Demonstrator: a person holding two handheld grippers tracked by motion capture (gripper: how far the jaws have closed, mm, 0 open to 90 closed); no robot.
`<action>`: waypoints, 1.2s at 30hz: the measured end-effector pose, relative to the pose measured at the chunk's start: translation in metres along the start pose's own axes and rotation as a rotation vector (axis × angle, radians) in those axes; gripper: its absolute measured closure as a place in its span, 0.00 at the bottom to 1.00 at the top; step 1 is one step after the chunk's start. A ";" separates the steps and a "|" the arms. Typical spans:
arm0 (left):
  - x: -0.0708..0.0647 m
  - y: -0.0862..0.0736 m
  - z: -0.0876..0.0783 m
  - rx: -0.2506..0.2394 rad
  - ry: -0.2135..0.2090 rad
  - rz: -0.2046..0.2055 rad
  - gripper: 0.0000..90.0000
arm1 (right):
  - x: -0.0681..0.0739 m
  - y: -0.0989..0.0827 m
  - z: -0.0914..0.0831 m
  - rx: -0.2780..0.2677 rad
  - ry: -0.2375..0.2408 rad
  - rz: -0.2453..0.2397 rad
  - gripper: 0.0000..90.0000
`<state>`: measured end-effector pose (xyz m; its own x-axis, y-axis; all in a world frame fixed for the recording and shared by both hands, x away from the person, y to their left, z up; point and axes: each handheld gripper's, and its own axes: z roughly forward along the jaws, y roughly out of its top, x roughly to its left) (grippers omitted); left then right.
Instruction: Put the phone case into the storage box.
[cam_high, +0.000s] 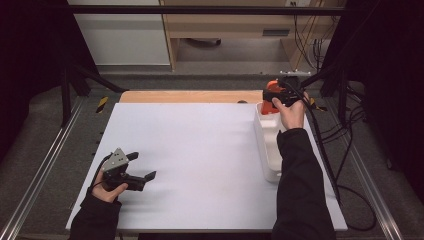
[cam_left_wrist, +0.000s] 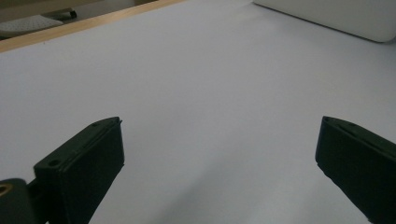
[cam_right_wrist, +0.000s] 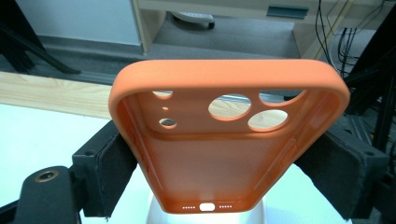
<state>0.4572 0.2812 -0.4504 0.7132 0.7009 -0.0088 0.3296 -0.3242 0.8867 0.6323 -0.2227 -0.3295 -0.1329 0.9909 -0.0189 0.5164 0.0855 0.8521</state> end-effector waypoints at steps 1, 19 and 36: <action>0.000 0.000 0.000 0.000 0.000 0.000 0.01 | 0.000 -0.001 0.002 0.005 0.001 0.000 0.17; 0.000 0.000 0.001 0.002 -0.004 0.004 0.01 | 0.006 -0.008 0.026 0.044 -0.032 -0.017 0.17; -0.001 -0.001 0.002 0.010 -0.008 0.011 0.01 | 0.007 -0.017 0.043 0.072 -0.034 0.001 0.17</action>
<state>0.4576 0.2791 -0.4519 0.7215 0.6925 -0.0029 0.3281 -0.3382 0.8820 0.6588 -0.2131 -0.3668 -0.1041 0.9939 -0.0374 0.5764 0.0909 0.8121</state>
